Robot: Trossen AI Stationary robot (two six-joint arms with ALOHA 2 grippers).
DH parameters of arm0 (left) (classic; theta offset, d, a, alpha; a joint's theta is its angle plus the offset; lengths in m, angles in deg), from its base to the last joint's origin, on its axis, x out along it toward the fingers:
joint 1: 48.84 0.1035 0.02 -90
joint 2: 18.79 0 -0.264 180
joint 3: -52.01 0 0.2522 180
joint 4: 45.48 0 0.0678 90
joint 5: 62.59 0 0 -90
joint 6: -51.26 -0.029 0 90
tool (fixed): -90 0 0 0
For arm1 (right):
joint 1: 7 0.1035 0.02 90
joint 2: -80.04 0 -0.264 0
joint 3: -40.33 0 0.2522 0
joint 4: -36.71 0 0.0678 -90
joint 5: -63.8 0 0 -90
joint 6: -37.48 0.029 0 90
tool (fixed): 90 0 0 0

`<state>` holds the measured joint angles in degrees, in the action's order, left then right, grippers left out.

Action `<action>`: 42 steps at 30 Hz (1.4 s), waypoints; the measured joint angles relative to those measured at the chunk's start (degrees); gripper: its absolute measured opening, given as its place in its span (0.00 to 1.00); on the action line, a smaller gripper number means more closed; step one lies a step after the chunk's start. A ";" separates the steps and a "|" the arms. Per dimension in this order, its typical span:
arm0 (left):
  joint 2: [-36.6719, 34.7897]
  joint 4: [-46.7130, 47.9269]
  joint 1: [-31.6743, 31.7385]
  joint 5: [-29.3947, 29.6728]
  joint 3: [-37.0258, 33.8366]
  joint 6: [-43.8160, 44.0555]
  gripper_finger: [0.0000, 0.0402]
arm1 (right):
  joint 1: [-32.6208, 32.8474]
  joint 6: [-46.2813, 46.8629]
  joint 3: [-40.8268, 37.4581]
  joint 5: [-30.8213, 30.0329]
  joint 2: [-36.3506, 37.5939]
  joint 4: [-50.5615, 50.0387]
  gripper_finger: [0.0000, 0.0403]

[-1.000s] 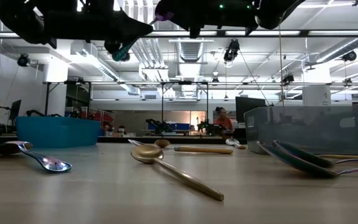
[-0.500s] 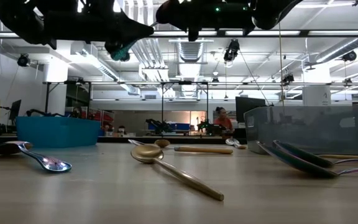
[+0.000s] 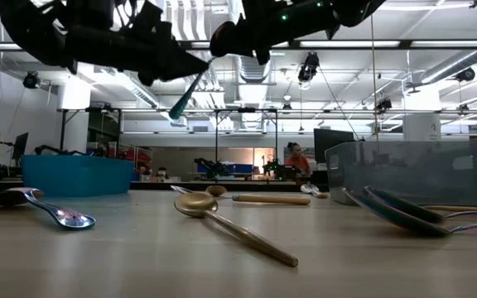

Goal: Sort silverware by color (type)
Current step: Put the blue spoon into the blue bin

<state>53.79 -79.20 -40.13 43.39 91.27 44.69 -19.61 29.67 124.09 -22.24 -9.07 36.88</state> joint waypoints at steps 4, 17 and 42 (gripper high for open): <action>2.51 -1.19 0.07 0.56 0.00 0.88 0.25 | 0.09 -0.31 0.02 -0.63 -0.71 0.16 0.03; 7.51 -2.41 0.11 0.69 3.11 2.87 0.06 | 0.16 -0.08 0.02 -4.39 -3.68 1.64 0.03; 9.07 9.21 0.16 9.25 8.68 5.96 0.01 | 0.48 7.67 0.02 -14.67 -4.08 1.18 0.03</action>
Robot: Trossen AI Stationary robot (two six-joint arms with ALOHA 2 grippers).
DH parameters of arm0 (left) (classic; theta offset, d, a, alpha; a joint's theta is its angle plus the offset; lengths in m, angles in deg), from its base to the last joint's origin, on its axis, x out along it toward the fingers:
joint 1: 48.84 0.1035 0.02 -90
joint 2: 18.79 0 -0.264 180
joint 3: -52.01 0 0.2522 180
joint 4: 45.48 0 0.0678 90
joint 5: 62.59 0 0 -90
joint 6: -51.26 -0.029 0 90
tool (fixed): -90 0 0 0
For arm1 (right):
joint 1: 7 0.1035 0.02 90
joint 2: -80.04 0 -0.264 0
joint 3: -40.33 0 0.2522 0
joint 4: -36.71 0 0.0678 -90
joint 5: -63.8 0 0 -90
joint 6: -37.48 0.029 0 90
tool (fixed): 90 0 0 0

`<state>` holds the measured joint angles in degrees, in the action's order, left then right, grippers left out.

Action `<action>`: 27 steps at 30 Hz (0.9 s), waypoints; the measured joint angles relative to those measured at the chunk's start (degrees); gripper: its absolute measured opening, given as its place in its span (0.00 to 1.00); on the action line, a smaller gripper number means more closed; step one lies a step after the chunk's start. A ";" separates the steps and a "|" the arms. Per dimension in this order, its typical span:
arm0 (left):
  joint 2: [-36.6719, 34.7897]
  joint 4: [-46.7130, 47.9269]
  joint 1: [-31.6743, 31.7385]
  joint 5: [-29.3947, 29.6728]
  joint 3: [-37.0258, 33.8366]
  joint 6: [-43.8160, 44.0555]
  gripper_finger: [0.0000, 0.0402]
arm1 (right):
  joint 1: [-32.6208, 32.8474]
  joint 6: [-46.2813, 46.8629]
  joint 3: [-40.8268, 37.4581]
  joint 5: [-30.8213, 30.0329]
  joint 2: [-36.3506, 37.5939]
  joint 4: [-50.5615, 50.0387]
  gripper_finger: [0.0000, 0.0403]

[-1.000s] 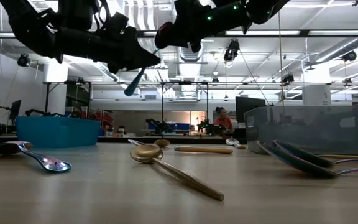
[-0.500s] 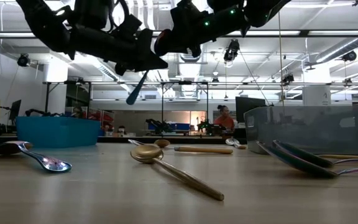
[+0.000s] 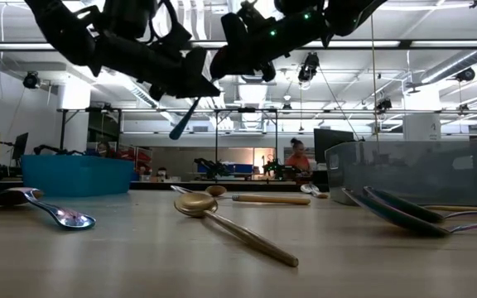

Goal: Sort silverware by color (type)
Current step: Put the blue spoon into the blue bin

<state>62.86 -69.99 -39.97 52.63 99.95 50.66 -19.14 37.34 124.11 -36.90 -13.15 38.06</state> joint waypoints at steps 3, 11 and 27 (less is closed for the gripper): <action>0.00 0.35 0.02 0.94 0.44 -1.27 0.01 | -0.02 0.89 -0.02 -0.46 0.00 0.20 0.03; 0.02 6.48 -0.07 5.21 3.36 -3.77 0.01 | 0.11 1.63 0.00 -1.52 0.00 0.19 0.03; 0.02 10.22 -0.05 5.09 4.32 -3.35 0.29 | 0.11 0.57 -0.02 -2.80 -0.08 -1.76 0.03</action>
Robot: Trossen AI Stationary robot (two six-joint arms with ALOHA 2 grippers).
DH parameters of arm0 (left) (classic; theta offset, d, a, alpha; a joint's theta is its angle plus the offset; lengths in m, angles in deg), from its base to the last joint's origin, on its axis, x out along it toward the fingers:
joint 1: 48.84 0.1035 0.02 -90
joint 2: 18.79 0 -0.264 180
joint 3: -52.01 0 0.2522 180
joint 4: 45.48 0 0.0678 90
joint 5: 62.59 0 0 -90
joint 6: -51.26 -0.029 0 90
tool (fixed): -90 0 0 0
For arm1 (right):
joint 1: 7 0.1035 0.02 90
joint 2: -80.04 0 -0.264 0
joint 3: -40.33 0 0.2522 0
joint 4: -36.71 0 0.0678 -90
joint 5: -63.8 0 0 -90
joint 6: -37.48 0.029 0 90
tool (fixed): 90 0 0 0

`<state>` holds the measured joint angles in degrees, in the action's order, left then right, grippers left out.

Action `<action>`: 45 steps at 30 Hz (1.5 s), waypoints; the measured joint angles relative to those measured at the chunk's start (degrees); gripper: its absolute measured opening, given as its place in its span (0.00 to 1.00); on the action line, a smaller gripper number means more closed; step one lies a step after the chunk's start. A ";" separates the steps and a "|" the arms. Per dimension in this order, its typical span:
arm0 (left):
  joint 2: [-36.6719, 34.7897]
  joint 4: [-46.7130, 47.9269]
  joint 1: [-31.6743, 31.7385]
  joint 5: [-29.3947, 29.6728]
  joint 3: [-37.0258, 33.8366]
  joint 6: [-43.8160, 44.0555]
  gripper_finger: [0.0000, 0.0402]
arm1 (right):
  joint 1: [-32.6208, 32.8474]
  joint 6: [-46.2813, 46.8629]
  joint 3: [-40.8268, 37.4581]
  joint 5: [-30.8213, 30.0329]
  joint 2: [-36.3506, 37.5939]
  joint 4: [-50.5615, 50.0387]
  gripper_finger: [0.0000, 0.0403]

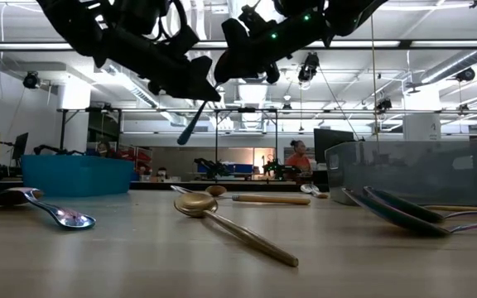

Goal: Sort silverware by color (type)
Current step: Put the blue spoon into the blue bin

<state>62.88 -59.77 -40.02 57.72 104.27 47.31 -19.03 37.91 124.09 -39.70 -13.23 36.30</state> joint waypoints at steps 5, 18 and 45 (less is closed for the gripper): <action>0.00 1.16 0.00 -0.07 -0.02 0.04 0.32 | -0.02 0.30 -0.02 -1.76 -0.57 0.35 0.03; 0.00 2.44 0.00 2.75 -0.04 0.49 0.18 | 0.00 1.07 -0.04 -2.69 -0.64 0.58 0.03; 0.00 2.31 0.02 0.22 -0.02 6.29 0.00 | 0.00 1.08 -0.04 -3.10 -0.64 0.60 0.12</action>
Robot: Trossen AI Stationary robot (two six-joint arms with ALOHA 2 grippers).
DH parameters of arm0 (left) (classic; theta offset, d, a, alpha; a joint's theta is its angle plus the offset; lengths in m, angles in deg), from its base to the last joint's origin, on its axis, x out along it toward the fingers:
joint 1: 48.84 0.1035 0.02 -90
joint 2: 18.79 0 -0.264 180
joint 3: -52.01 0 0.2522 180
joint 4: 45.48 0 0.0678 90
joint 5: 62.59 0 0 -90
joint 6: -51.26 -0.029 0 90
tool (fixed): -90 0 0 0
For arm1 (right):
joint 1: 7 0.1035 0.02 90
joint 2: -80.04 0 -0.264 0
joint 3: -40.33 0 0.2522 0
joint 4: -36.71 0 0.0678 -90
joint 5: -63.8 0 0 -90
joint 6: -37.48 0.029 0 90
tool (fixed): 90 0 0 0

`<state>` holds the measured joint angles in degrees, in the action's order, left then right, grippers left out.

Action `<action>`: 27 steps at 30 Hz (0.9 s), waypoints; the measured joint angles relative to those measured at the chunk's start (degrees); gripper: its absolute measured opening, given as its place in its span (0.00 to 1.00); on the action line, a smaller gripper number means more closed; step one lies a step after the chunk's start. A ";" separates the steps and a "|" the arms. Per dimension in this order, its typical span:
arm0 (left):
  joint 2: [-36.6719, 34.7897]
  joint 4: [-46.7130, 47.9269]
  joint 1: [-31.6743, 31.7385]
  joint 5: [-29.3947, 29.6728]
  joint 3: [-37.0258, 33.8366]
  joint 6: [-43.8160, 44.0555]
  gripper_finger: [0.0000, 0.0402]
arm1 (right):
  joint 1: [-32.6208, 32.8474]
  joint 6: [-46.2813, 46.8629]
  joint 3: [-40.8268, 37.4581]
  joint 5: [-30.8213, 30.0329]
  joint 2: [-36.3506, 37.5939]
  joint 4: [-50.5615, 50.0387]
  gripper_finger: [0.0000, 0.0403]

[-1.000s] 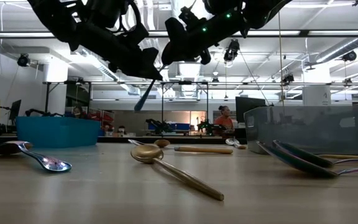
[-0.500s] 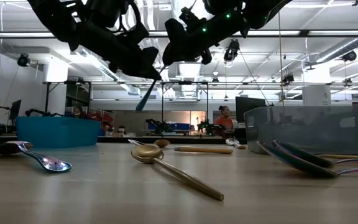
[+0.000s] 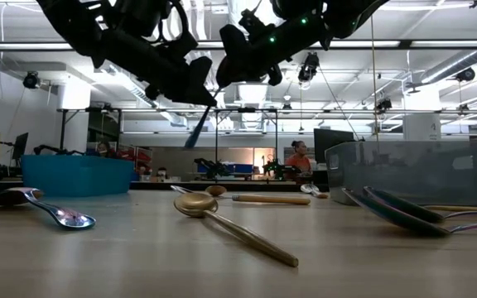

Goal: Sort silverware by color (type)
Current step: Put the blue spoon into the blue bin

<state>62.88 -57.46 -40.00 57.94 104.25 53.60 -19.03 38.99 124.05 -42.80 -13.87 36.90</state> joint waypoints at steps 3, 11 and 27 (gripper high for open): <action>0.00 0.02 0.00 -0.05 0.00 0.34 0.00 | 0.00 0.38 0.00 0.00 0.00 0.00 0.21; -0.01 1.03 0.08 -1.21 0.02 2.60 0.00 | 0.00 0.96 0.00 0.00 0.04 -0.02 0.38; -10.66 19.79 3.56 -1.05 0.07 9.10 0.00 | -0.84 -1.18 0.01 -0.22 4.76 -5.20 0.45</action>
<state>52.22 -37.67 -36.44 56.89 104.31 62.71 -19.87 37.81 124.06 -43.02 -9.12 31.70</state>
